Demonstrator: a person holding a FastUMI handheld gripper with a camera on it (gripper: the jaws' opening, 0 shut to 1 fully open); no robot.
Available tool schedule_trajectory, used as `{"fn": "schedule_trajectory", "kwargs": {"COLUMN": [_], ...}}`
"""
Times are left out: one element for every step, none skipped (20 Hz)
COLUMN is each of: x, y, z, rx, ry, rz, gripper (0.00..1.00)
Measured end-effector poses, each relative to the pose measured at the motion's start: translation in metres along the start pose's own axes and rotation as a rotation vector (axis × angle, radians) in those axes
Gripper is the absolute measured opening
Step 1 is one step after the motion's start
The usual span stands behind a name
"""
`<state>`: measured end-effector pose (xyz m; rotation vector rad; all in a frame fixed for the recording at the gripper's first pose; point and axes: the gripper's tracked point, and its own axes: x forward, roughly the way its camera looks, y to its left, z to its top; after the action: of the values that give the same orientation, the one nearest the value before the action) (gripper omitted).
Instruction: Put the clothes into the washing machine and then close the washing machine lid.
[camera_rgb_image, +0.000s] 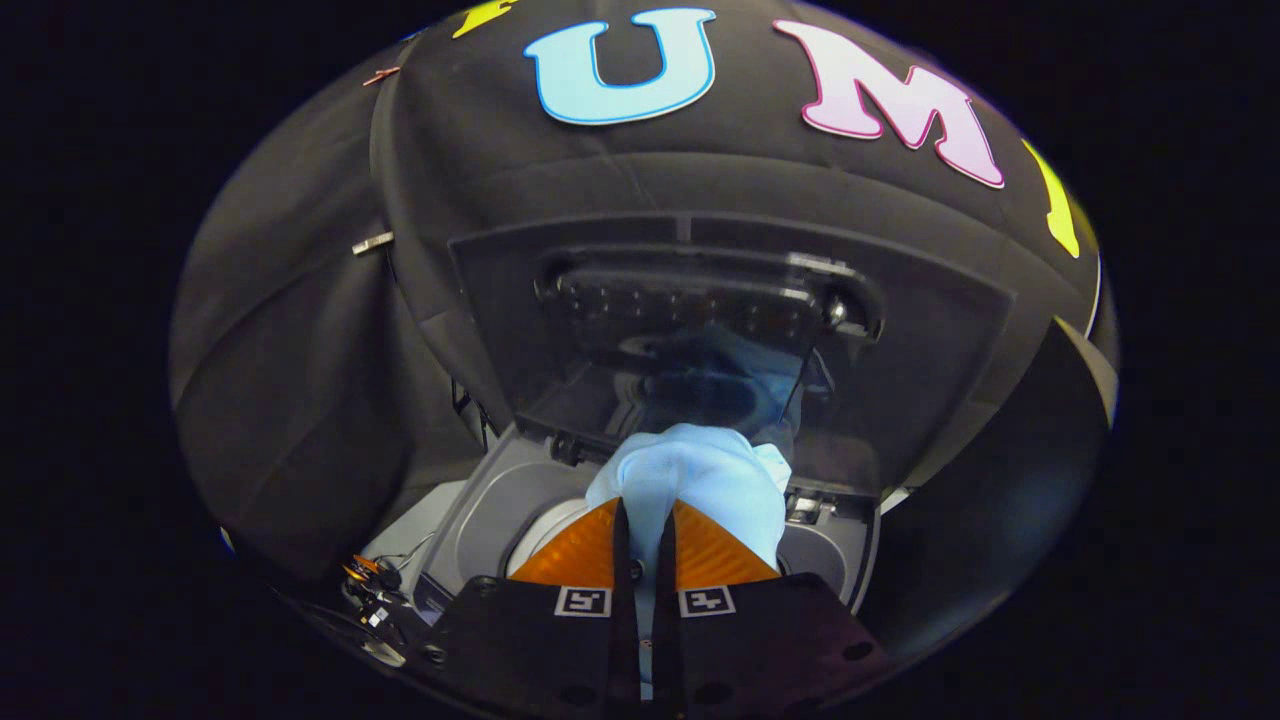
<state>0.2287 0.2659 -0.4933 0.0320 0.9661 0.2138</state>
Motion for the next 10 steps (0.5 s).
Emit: {"fn": "schedule_trajectory", "kwargs": {"x": [0.004, 0.006, 0.009, 0.011, 0.014, 0.017, 0.019, 0.021, 0.021, 0.020], "y": [0.001, 0.000, 0.000, 0.000, -0.001, -0.001, -0.002, -0.002, -0.002, 0.001], "z": [-0.005, -0.011, -0.016, -0.020, -0.024, -0.029, -0.033, -0.036, -0.039, -0.038], "rx": [-0.006, -0.011, -0.014, -0.015, -0.012, -0.010, -0.008, -0.009, -0.006, 0.008], "ry": [0.007, 0.012, 0.019, 0.027, 0.036, 0.046, 0.055, 0.061, 0.062, 0.055], "rz": [-0.001, -0.003, -0.004, -0.005, -0.006, -0.006, -0.008, -0.011, -0.007, 0.004], "gripper": [0.10, 0.10, 0.10, 0.10, 0.10, 0.10, 0.10, 0.10, 0.11, 0.13]}}
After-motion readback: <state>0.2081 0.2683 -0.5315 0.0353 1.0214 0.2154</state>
